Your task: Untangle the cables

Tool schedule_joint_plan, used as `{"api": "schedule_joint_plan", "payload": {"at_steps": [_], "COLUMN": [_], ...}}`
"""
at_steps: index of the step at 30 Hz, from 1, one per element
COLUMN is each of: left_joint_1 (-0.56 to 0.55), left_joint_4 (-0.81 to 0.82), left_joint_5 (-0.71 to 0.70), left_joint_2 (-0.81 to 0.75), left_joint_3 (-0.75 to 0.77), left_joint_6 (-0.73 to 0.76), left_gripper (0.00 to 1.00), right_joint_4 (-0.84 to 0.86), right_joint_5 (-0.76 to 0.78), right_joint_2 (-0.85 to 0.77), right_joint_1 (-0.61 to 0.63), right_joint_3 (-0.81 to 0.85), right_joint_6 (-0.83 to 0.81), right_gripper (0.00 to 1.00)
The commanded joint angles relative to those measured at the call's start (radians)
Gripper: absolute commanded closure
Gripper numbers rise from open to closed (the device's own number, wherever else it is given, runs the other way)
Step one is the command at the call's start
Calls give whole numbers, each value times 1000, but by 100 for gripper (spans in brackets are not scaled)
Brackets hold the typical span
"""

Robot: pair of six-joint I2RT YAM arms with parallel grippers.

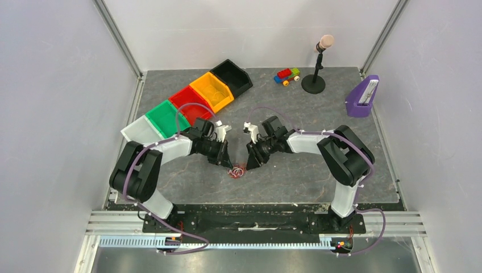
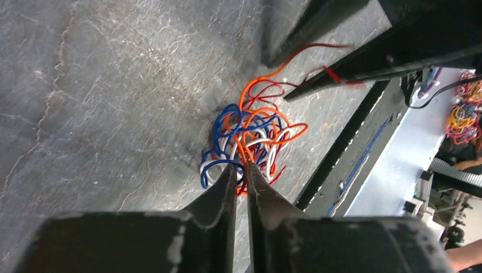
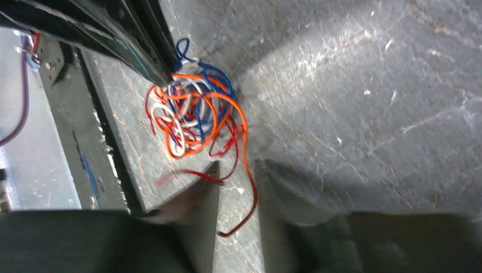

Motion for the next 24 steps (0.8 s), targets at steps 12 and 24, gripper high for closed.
{"api": "schedule_joint_plan", "payload": {"at_steps": [12, 24], "left_joint_1": [121, 288], "left_joint_4": [-74, -57], "left_joint_5": [8, -20], "left_joint_2": [-238, -243], "left_joint_3": [34, 53], "left_joint_6": [51, 49], "left_gripper": [98, 98], "right_joint_4": [-118, -319], "right_joint_5": [152, 267], "right_joint_2": [-239, -297], "right_joint_1": [-224, -551], "right_joint_3": [-180, -158], "right_joint_6": [-149, -423], "right_gripper": [100, 100]}}
